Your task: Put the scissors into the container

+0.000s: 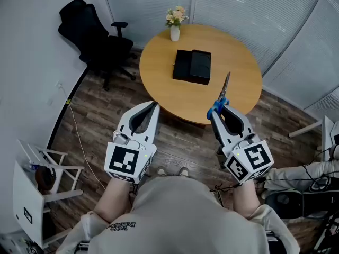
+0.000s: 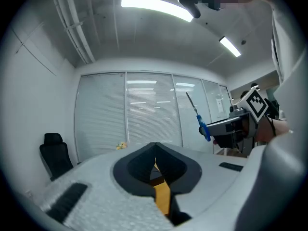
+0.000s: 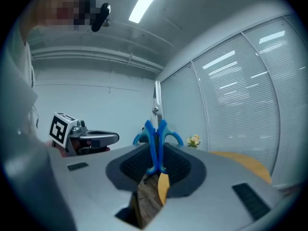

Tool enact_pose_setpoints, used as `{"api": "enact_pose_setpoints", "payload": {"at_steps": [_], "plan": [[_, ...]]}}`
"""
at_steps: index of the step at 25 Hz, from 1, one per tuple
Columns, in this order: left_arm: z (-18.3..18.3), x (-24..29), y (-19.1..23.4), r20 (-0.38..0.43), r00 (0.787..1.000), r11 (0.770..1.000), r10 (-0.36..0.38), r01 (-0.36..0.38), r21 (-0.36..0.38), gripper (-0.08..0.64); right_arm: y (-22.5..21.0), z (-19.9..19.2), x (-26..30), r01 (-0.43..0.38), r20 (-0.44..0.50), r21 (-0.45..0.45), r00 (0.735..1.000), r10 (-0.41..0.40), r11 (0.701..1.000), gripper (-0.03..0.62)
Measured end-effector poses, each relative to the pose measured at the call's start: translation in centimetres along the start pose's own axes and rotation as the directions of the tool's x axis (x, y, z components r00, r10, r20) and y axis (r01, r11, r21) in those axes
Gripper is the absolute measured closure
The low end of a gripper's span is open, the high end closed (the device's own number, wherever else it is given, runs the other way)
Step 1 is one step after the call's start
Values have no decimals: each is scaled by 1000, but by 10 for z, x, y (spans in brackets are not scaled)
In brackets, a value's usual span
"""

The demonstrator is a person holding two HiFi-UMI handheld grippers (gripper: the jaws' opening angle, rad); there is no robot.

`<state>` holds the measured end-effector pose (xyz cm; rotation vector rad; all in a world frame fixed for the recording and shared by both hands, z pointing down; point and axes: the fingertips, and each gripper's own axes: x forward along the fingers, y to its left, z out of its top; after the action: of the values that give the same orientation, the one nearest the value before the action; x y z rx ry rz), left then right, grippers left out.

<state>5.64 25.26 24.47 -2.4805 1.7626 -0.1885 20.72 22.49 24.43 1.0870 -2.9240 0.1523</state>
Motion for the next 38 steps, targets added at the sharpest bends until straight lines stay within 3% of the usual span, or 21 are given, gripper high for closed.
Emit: {"api": "enact_pose_setpoints", "payload": {"at_steps": [38], "plan": [[-24,26,-41,-41,993,993,111,-110,32,538,-37,-31,-7,-132,-2,18,991,132,991,499]]}}
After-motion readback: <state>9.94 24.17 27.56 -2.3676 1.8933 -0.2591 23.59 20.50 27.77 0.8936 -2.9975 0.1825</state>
